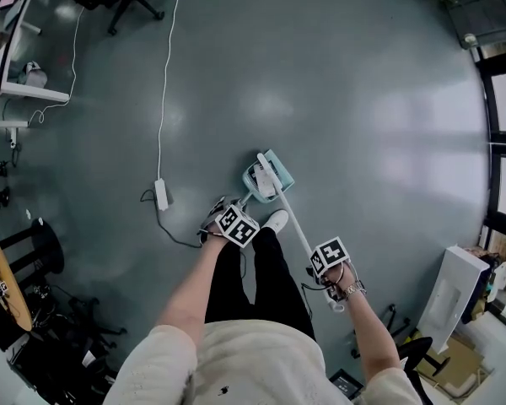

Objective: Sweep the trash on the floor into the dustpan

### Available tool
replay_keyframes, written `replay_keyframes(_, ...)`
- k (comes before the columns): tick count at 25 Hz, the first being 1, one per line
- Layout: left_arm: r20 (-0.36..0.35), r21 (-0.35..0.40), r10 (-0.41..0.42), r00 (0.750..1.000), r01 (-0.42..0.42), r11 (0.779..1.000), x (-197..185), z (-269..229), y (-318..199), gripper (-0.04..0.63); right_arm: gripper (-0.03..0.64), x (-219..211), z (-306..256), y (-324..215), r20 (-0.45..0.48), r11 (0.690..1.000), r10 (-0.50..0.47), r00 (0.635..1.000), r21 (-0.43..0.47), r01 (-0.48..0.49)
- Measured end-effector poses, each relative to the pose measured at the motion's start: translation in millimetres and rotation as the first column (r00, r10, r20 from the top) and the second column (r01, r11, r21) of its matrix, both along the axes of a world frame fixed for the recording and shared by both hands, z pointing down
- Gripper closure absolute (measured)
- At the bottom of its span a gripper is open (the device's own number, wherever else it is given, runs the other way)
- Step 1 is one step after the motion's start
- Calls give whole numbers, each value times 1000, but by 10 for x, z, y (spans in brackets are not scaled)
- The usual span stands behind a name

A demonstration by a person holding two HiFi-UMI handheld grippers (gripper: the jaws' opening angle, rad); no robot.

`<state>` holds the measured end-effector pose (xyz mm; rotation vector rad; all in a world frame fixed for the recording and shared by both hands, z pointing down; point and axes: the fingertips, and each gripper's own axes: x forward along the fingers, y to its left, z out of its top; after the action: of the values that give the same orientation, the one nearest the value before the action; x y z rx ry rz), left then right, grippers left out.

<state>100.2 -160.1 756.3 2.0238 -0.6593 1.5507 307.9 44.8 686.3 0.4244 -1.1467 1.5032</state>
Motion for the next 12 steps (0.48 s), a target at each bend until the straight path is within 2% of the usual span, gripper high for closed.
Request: replay_keyframes(12,25,-8,12,1000,-12,1000,-18,29,36,503,494,30,-7,-43,-12,1000,14,1000,14,-14)
